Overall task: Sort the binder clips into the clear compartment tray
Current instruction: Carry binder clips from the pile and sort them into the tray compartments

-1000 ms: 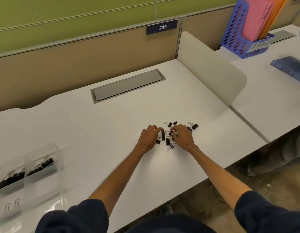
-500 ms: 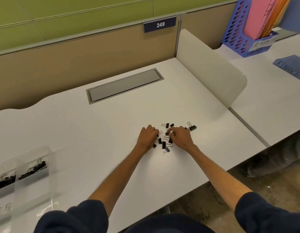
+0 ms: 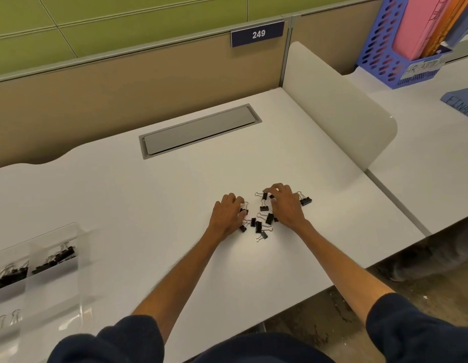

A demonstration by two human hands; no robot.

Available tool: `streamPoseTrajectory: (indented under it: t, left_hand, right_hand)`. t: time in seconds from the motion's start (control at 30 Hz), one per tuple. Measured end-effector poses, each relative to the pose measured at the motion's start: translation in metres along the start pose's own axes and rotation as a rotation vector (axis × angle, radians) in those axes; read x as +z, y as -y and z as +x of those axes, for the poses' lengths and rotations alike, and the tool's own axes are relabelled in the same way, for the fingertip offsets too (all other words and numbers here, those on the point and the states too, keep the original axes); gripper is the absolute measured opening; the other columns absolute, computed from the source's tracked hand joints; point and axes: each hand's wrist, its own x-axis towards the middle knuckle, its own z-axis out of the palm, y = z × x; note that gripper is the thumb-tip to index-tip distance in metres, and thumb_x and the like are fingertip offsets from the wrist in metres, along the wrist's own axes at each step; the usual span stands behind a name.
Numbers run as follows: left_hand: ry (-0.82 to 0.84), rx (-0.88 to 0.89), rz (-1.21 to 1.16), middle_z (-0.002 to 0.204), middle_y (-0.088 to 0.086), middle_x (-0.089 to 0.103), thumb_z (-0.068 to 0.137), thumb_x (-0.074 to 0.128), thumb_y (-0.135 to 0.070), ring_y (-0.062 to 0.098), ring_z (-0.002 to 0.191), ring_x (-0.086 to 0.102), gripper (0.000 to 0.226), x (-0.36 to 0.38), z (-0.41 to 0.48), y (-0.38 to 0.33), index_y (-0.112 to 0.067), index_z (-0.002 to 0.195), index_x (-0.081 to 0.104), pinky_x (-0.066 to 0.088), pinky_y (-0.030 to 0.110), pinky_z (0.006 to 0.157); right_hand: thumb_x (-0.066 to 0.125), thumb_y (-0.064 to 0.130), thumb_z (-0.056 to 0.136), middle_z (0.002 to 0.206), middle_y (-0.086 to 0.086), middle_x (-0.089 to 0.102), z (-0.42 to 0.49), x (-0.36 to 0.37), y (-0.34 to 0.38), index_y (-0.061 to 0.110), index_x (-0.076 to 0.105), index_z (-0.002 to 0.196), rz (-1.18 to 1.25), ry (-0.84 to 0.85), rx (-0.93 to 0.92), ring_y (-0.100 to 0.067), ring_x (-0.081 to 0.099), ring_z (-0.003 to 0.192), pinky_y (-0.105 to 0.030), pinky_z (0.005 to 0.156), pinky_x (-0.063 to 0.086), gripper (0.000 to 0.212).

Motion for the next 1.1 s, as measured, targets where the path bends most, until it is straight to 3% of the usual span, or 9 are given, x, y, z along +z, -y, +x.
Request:
streamPoseTrajectory:
  t: [0.13,0.33,0.57,0.73,0.87,1.1]
  left_hand:
    - [0.063,0.009,-0.028,0.115,0.003,0.053,0.089,0.044,-0.008,0.024,0.11,0.045,0.034,-0.001,-0.001,0.007,-0.016,0.119,0.056,0.038,0.033,0.082]
    - [0.05,0.004,-0.131,0.12,0.002,0.056,0.075,0.041,0.009,0.021,0.112,0.047,0.06,-0.012,-0.001,0.012,-0.018,0.128,0.045,0.038,0.034,0.09]
    - [-0.045,-0.059,-0.065,0.126,0.003,0.048,0.068,0.048,0.007,0.022,0.108,0.049,0.066,-0.008,-0.007,0.02,-0.019,0.129,0.047,0.039,0.035,0.081]
    - [-0.075,-0.095,-0.087,0.123,0.002,0.05,0.072,0.047,0.002,0.023,0.106,0.05,0.056,-0.005,-0.011,0.023,-0.017,0.125,0.049,0.038,0.034,0.08]
    - [-0.095,-0.054,-0.085,0.119,0.001,0.052,0.076,0.048,0.0,0.022,0.103,0.051,0.048,-0.002,-0.007,0.015,-0.017,0.121,0.052,0.037,0.034,0.078]
    - [-0.062,0.103,-0.156,0.117,-0.002,0.053,0.087,0.052,-0.023,0.017,0.108,0.048,0.03,0.008,0.008,-0.02,-0.021,0.118,0.054,0.036,0.035,0.088]
  right_hand:
    - [0.047,-0.007,0.077,0.13,0.004,0.053,0.009,0.0,0.003,0.027,0.059,0.123,-0.062,0.132,-0.027,-0.022,0.044,0.12,-0.043,0.082,0.038,0.059]
    - [0.048,0.008,0.091,0.099,0.006,0.067,0.018,-0.002,0.011,0.029,0.064,0.114,-0.002,0.15,-0.006,-0.02,0.048,0.109,-0.043,0.087,0.036,0.035]
    - [0.046,-0.004,0.079,0.105,0.004,0.063,0.014,0.0,0.016,0.025,0.063,0.115,0.094,0.121,-0.016,-0.019,0.049,0.108,-0.041,0.087,0.034,0.049]
    - [0.041,-0.014,0.069,0.099,0.004,0.065,0.01,-0.003,0.007,0.021,0.066,0.107,0.212,-0.039,0.06,-0.019,0.052,0.102,-0.036,0.081,0.031,0.057]
    - [0.041,-0.014,0.066,0.099,0.004,0.064,0.002,-0.01,-0.011,0.021,0.066,0.106,0.206,-0.069,0.116,-0.02,0.052,0.102,-0.037,0.082,0.031,0.059]
    - [0.056,-0.002,0.08,0.107,0.0,0.061,-0.019,-0.025,-0.046,0.02,0.061,0.114,0.193,-0.137,0.252,-0.022,0.05,0.109,-0.037,0.084,0.031,0.041]
